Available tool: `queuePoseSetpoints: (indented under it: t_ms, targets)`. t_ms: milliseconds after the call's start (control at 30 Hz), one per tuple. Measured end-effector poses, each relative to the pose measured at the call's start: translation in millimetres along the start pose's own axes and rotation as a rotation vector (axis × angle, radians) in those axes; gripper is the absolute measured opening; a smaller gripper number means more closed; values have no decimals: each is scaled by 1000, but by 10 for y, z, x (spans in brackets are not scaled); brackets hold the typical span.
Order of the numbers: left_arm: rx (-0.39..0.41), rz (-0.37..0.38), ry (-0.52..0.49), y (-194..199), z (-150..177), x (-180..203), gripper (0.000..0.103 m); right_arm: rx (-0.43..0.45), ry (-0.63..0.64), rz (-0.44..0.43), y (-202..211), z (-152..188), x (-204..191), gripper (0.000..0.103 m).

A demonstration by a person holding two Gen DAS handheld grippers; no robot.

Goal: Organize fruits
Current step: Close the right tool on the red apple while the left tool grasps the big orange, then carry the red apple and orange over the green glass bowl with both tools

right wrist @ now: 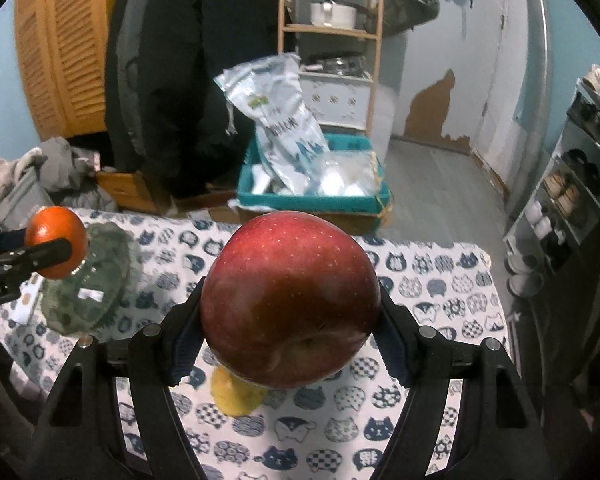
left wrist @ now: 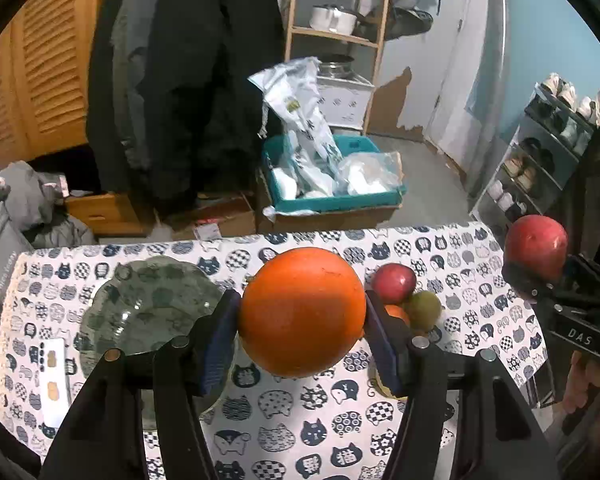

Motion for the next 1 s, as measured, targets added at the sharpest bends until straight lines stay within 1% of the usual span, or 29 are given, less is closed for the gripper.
queuePoseSetpoints:
  t_ms: [233,500,767,1000]
  targets:
    - [34,-34,23,159,-51,-244,63,42,24,-46,112,-237,-330,74]
    - [56,-79,71,311,-36,-609,63,56,65,-95,89,-426,-752,74]
    - [63,-132,134,439,40,-1082,63,50,110,-141,-11,-548,-1242,74]
    - [55,-174,193,506,152,-1511,63,27,152,-187,-140,-605,-1702,74]
Point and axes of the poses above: each gripper's, at about its wrist camera, not at the fingertips, and y roughly against the way its jaws point, x to its right, z to its underside, the point moved 10 cm from there along -y, roughly the way its jaws point, and after that the axes turned 7 degrees about z, right-handed, at the moved point
